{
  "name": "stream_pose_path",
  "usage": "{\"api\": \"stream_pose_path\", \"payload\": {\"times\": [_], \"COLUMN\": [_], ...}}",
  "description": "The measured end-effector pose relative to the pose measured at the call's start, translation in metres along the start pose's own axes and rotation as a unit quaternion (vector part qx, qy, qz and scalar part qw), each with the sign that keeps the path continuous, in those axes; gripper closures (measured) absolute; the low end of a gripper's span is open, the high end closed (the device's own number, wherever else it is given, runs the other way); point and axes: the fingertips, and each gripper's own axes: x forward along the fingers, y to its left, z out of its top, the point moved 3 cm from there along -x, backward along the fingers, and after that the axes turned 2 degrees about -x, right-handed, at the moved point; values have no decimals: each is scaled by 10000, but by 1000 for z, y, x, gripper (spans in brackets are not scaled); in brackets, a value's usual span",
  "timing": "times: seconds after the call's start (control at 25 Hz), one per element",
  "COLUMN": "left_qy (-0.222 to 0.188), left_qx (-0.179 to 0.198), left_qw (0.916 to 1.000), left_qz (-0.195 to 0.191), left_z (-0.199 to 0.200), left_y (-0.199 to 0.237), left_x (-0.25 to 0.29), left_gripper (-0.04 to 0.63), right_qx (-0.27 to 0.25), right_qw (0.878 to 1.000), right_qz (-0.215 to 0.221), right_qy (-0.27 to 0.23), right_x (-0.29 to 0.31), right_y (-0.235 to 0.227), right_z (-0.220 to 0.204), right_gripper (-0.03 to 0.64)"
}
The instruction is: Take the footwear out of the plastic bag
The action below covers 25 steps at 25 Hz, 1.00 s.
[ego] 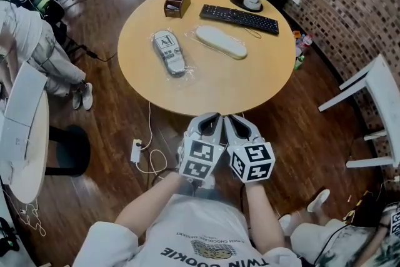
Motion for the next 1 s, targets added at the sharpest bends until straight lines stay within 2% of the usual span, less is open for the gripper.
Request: {"api": "stream_pose_path", "payload": {"times": [0.32,0.64,1.0], "left_qy": [-84,-195,-281], "left_qx": [-97,-229,-283], "left_qw": [9999,9995,9992], "left_qz": [80,98,17], "left_z": [-26,-66,-97], "left_y": [7,21,-3], "left_x": [-57,-144,-214], "left_gripper": [589,589,589], "right_qx": [-85,-193,-125], "right_qw": [9999,9998,9996], "right_qz": [66,-42,-237], "right_qy": [3,-53,-61], "right_x": [-14,-43,-94], "right_y": [60,145,203], "right_z": [-19,-39,-71], "right_gripper": [606,606,606]}}
